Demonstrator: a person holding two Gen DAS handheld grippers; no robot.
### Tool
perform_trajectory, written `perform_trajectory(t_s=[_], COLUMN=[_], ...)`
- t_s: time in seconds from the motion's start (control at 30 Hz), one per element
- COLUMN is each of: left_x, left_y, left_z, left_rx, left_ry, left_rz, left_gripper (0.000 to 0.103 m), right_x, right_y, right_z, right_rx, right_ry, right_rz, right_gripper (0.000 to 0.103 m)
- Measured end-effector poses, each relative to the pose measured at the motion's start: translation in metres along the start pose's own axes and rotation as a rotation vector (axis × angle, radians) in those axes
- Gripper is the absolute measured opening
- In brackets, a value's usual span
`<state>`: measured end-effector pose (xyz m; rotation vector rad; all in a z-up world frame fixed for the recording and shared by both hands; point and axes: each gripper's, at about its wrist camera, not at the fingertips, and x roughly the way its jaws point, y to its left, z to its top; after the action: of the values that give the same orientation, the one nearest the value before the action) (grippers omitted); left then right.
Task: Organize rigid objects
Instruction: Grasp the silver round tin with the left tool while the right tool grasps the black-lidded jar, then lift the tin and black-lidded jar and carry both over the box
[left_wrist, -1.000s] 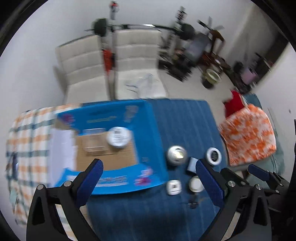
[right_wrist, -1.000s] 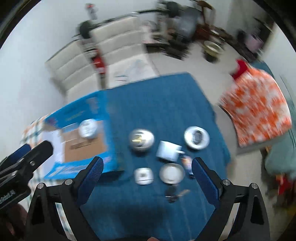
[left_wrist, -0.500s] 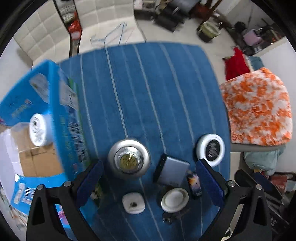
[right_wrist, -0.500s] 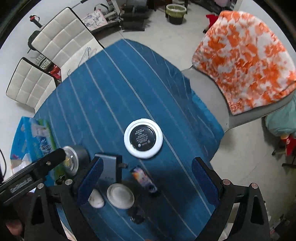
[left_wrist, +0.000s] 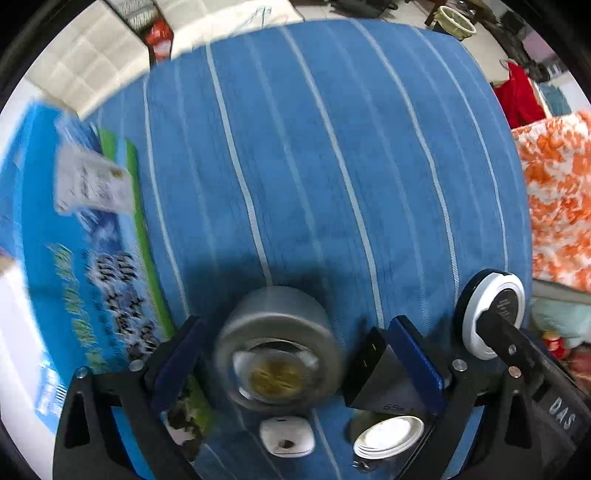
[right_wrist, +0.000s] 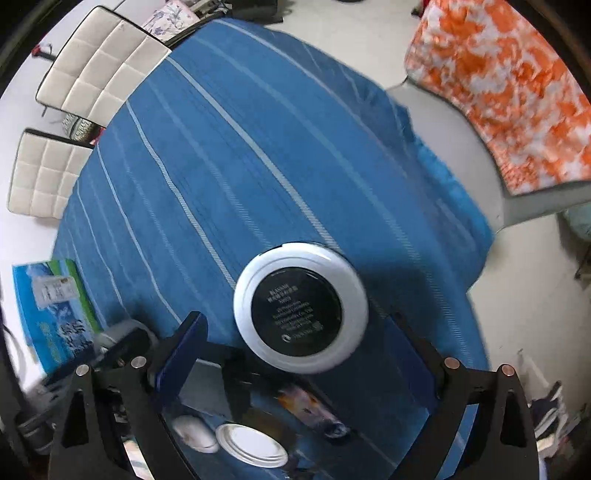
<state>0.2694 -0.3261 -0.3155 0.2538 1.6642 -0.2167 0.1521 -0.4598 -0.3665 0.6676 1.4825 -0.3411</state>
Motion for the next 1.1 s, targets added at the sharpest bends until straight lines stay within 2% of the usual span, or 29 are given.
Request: perform_trajectory(t_s=[0.03,0.1,0.2,0.23,0.27,0.3,0.37,0.4,0.5,0.57,0.63,0.87,1.1], left_x=[0.004,0.015,0.027,0.029,0.031,0.032,0.03,0.027,0.028,0.029,0.029,0.017,-0.031], left_y=[0.002,-0.003,-0.003,-0.003,-0.003,-0.002,-0.002,-0.003,-0.003,-0.002,-0.011,-0.012,-0.014], left_z=[0.0,-0.001,-0.005,-0.005,-0.007,-0.009,-0.015,-0.018,-0.025,-0.025,-0.025,-0.031,-0.055], left_rx=[-0.011,-0.01,-0.024,-0.025,-0.022,-0.016,-0.007,0.001,0.015,-0.005,0.002,0.025,0.064], left_ry=[0.014,0.031,0.029,0.027,0.015,0.005,-0.026,-0.036,-0.047,-0.055,-0.069,-0.071,-0.176], left_rz=[-0.016,0.012,0.008,0.009,0.031,0.056,0.05,0.042,0.044,0.025,0.018,0.032,0.014], left_gripper=[0.1,0.1,0.1,0.096,0.091,0.083,0.071,0.069,0.073,0.073,0.069,0.068,0.068], right_x=[0.003,0.008,0.016,0.019,0.017,0.015,0.012,0.012,0.013,0.017,0.021,0.013,-0.035], right_y=[-0.001,0.001,0.0,0.001,0.002,0.004,0.003,0.001,0.0,0.01,0.017,0.021,0.033], right_z=[0.001,-0.001,0.0,-0.001,-0.002,-0.003,-0.006,-0.008,-0.006,-0.003,-0.004,-0.01,-0.032], right_rx=[0.0,-0.008,-0.017,-0.022,-0.03,-0.04,-0.061,-0.063,-0.067,-0.1,-0.128,-0.136,-0.213], right_ry=[0.005,0.006,0.019,0.014,0.0,-0.007,-0.011,-0.004,-0.01,0.0,-0.015,-0.017,-0.125], right_rz=[-0.009,-0.016,-0.04,-0.057,-0.079,-0.109,-0.14,-0.139,-0.143,-0.206,-0.263,-0.274,-0.27], right_gripper=[0.098,0.098,0.096,0.093,0.083,0.079,0.079,0.079,0.08,0.08,0.078,0.077,0.077])
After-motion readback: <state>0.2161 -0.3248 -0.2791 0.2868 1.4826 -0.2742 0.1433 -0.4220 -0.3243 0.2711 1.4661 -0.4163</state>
